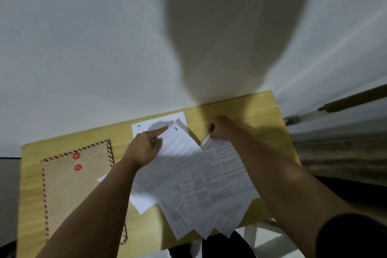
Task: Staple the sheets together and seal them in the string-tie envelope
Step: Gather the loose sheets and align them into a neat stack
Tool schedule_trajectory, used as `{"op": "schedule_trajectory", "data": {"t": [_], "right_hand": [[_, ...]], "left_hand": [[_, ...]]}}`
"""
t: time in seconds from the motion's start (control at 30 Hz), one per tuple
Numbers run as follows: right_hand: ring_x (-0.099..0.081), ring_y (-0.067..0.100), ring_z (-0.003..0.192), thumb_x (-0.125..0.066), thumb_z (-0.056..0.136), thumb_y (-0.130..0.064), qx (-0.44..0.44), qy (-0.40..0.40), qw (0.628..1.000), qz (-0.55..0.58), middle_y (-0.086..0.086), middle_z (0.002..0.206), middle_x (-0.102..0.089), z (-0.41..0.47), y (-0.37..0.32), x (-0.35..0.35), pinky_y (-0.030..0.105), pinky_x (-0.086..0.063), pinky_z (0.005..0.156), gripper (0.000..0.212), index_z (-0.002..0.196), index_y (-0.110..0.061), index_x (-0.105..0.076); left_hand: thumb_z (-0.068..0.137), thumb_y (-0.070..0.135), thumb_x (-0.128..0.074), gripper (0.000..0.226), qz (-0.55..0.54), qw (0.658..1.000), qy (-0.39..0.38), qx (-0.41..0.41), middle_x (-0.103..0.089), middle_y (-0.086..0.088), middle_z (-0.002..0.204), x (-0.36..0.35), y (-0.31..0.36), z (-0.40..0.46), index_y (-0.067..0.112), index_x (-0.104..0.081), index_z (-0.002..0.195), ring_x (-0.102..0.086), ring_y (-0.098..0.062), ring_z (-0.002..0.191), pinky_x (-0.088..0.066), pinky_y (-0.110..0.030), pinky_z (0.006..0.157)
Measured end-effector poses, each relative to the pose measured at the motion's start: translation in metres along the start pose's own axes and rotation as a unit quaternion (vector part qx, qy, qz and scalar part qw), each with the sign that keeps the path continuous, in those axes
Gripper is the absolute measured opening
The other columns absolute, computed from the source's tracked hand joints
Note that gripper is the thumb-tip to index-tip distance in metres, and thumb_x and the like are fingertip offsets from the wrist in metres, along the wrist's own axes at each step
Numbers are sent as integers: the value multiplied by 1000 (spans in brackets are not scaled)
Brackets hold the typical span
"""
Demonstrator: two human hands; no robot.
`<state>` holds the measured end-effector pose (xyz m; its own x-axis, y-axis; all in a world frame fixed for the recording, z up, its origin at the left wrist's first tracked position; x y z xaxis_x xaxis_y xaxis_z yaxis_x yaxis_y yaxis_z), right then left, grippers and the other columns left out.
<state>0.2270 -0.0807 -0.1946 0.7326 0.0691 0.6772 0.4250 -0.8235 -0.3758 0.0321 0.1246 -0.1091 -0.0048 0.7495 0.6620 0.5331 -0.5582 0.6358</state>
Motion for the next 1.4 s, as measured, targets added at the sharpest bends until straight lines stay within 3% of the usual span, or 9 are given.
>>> {"op": "schedule_trajectory", "data": {"t": [0.23,0.43,0.63,0.73,0.8,0.93,1.17,1.27,1.4], "right_hand": [[-65,23,81,-59,80,2,17,12,999,-42,-2,80,-65,-11,-2,4,28,-45,67,32,65,-26,-58],[-68,22,87,-65,83,-6,-13,30,995,-97,-2,91,-71,-23,-5,8,35,-59,79,13,85,-17,-70],[-70,23,90,-65,81,-8,-76,21,994,-73,-3,92,-74,-20,0,5,42,-56,92,19,94,-19,-74],[-72,21,83,-67,82,-10,-80,23,996,-27,-2,86,-76,-26,4,8,32,-56,81,14,89,-18,-76],[-68,17,82,-69,86,-12,-64,35,997,1,-5,88,-75,-32,1,14,23,-45,67,11,90,-17,-78],[-61,16,93,-68,89,-25,-41,90,995,31,-11,91,-71,-54,-12,32,40,-39,93,8,85,-28,-74],[-67,13,82,-74,87,-11,90,198,960,176,-1,87,-75,-115,-64,69,27,-50,77,4,89,-10,-77],[-68,8,80,-74,85,-9,118,242,944,191,-9,83,-75,-151,-96,89,20,-51,77,12,87,-19,-80],[-71,9,78,-73,87,-10,156,275,918,239,-4,85,-78,-202,-143,116,25,-56,76,17,86,-25,-81]], "left_hand": [[104,21,-54,51,-6,1000,4,-13,-60,-6,61,10,1,-13,55,-51,142,-48,-13,55,-46,-26,66],[102,17,-54,51,-2,1000,19,1,-62,-10,65,19,3,-27,46,-56,143,-46,-15,57,-46,-27,67],[103,17,-53,48,-11,1000,25,5,-62,-10,64,18,6,-33,44,-57,143,-48,-17,58,-48,-31,70],[104,19,-54,48,-4,1000,27,10,-66,-10,67,16,7,-37,47,-55,143,-50,-16,58,-52,-33,74],[104,19,-54,48,-9,1000,27,12,-69,-11,70,17,11,-42,46,-54,143,-51,-11,57,-52,-32,75],[104,17,-55,48,-10,999,31,1,-63,-1,62,22,23,-58,45,-54,143,-52,-3,51,-44,-23,67],[103,15,-53,48,-19,998,46,-27,-63,17,55,50,42,-102,46,-56,140,-56,-3,55,-46,-19,67],[101,19,-54,48,-24,996,66,-60,-71,24,71,71,52,-128,41,-59,143,-67,2,70,-56,-25,84],[102,10,-55,52,-15,987,105,-118,-70,21,65,99,67,-170,41,-54,143,-61,1,61,-44,-19,68]]}}
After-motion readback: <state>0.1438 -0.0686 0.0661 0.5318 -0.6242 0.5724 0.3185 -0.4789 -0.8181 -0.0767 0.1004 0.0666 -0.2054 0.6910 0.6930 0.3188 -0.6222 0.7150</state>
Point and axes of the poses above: each hand's wrist, its own z-axis towards the middle knuckle, its own x-axis out of the back of the hand, y = z × x, the point moved 7 cm from there along z, towards the middle knuckle
